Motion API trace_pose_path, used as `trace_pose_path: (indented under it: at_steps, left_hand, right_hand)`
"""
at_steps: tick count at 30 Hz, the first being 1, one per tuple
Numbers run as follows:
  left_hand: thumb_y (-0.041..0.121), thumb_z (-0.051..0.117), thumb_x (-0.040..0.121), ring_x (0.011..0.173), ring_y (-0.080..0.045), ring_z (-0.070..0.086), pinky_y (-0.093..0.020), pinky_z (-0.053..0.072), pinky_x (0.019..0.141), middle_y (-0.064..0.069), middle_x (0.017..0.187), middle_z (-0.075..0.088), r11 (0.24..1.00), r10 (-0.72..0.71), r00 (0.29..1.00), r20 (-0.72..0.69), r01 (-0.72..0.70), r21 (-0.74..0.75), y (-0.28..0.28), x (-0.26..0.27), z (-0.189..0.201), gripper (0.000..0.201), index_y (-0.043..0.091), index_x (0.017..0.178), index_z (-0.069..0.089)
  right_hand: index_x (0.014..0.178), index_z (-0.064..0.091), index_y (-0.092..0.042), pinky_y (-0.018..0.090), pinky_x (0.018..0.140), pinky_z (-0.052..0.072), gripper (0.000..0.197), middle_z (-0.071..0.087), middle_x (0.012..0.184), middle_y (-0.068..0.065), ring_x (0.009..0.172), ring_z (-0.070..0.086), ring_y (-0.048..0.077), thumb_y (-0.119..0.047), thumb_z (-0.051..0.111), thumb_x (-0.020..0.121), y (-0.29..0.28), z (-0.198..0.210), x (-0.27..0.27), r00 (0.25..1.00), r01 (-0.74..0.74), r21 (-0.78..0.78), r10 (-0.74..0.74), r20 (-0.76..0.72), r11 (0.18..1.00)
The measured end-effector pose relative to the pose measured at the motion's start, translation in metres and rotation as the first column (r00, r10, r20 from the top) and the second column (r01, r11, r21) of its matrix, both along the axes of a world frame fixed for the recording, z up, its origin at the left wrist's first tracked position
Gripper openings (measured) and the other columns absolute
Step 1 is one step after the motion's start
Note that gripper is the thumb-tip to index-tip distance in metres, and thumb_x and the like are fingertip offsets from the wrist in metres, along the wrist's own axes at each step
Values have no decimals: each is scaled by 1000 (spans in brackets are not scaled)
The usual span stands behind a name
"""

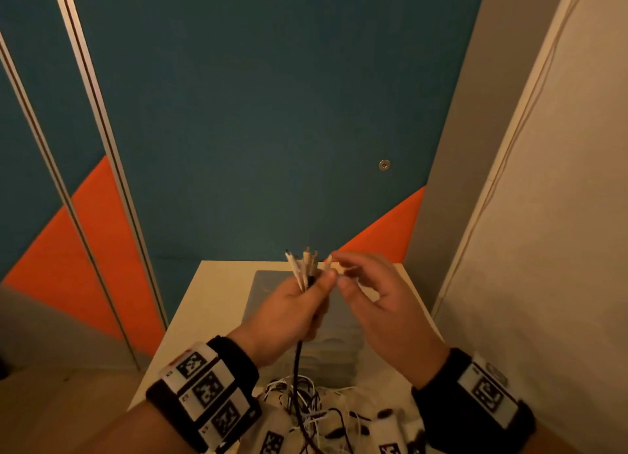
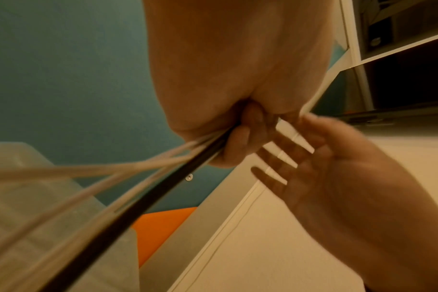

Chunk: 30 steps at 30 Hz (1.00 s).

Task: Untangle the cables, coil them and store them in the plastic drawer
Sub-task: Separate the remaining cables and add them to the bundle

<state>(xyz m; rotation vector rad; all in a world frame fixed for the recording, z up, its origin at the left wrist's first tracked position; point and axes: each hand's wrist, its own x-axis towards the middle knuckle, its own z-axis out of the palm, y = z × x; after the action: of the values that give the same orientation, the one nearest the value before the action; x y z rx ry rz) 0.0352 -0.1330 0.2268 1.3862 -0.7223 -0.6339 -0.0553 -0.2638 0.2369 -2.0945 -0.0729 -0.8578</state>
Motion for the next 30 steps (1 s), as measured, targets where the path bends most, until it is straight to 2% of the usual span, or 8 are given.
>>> trace_pose_path:
  at_steps: [4,7,11,14,21,24,27,30]
  left_hand:
    - [20,49,103,45,-9,25,-27,19,45,6,51,31,999,-27,997,68,26,26,-5,-7,-5,39,21,63,47]
    - [19,49,89,46,-9,26,-24,20,43,8,52,33,1000,-22,990,141,19,24,-5,-11,-6,30,27,60,50]
    - [1,43,96,46,-2,30,-18,25,45,14,50,37,1000,-22,979,203,17,25,-6,-13,-8,40,25,64,48]
    - [11,44,101,47,-6,27,-23,23,46,12,51,34,998,21,978,206,-31,47,-7,-14,-8,50,32,56,45]
    - [18,45,103,53,-17,38,-28,38,50,1,57,40,998,6,973,229,-21,61,-8,-15,-3,38,20,65,46]
    - [21,45,103,51,-16,41,-25,38,50,0,54,43,995,24,973,229,-46,90,-8,-15,-2,45,23,59,52]
    - [31,45,103,46,-13,34,-27,30,46,1,50,38,995,64,984,169,-76,65,-6,-14,-1,43,19,62,46]
    - [31,45,102,47,-13,28,-35,19,49,-1,53,32,997,75,995,64,-75,-1,-6,-13,1,37,16,69,40]
  right_hand:
    - [121,61,-34,26,102,39,36,49,120,-7,118,49,13,-39,58,86,12,17,4,998,48,-196,-42,35,979]
    - [104,66,-38,35,101,41,24,49,119,-11,118,49,12,-43,60,81,14,18,8,999,37,-203,-42,-21,979]
    - [91,66,-35,31,97,42,14,53,114,-12,113,53,10,-40,65,77,11,19,10,1000,6,-240,-10,-16,971]
    - [85,67,-31,19,91,42,7,57,104,-12,106,57,9,-28,68,79,9,20,12,999,-14,-91,16,28,996]
    - [86,64,-32,43,81,50,5,62,92,-11,95,61,17,-32,60,83,10,16,13,997,-3,18,2,73,1000]
    - [97,64,-35,39,84,52,13,63,97,-10,100,62,16,-37,59,85,7,14,13,999,-28,55,26,34,998]
    - [115,62,-33,25,87,50,28,65,105,-8,103,62,11,-37,57,87,1,9,13,998,-64,221,65,4,973]
    - [106,67,-28,24,86,49,21,70,99,-8,97,65,8,-23,57,88,-4,3,15,999,-24,221,32,-30,975]
